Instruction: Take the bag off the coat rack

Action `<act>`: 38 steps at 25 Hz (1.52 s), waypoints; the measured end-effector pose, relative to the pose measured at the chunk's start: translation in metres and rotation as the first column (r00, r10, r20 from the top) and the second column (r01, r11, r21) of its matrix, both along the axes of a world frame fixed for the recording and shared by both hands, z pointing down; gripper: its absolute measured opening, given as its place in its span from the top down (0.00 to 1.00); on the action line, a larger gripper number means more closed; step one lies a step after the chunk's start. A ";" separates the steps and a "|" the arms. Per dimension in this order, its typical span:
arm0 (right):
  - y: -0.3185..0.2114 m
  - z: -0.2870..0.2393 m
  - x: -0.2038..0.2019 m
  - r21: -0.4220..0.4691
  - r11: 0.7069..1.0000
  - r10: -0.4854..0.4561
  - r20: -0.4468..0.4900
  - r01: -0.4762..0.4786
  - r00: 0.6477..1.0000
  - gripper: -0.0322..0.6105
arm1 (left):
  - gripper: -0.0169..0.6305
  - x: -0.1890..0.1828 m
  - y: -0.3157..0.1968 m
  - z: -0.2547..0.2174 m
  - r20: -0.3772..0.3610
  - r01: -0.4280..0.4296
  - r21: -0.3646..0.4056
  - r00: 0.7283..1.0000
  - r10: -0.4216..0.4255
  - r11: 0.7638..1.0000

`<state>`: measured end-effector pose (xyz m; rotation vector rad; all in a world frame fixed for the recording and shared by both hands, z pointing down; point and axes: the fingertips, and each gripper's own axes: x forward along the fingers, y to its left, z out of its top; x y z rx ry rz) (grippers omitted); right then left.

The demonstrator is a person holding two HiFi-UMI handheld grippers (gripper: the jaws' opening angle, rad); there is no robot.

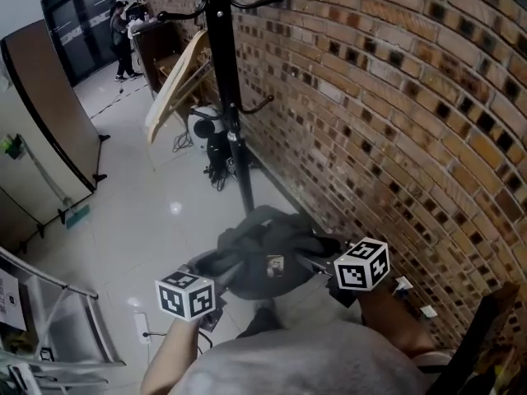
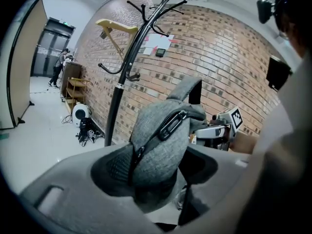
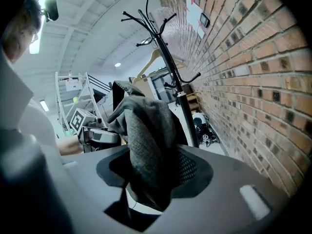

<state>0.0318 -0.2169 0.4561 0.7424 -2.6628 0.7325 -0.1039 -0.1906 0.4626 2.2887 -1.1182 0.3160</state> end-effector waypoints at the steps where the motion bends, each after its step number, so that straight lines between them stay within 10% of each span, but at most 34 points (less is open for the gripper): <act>1: 0.018 0.002 0.006 -0.003 1.000 -0.003 0.000 0.003 1.000 0.64 | 0.56 0.007 0.018 0.001 -0.002 0.002 -0.003 1.000 -0.002 1.000; 15: 0.170 0.012 0.063 -0.078 0.997 -0.015 -0.021 0.013 1.000 0.64 | 0.56 0.064 0.175 0.008 -0.010 0.043 -0.078 0.999 -0.044 0.996; 38: 0.171 -0.019 0.071 0.009 1.000 -0.011 0.021 0.011 1.000 0.64 | 0.56 0.071 0.176 -0.025 0.029 0.056 -0.004 0.998 -0.056 0.998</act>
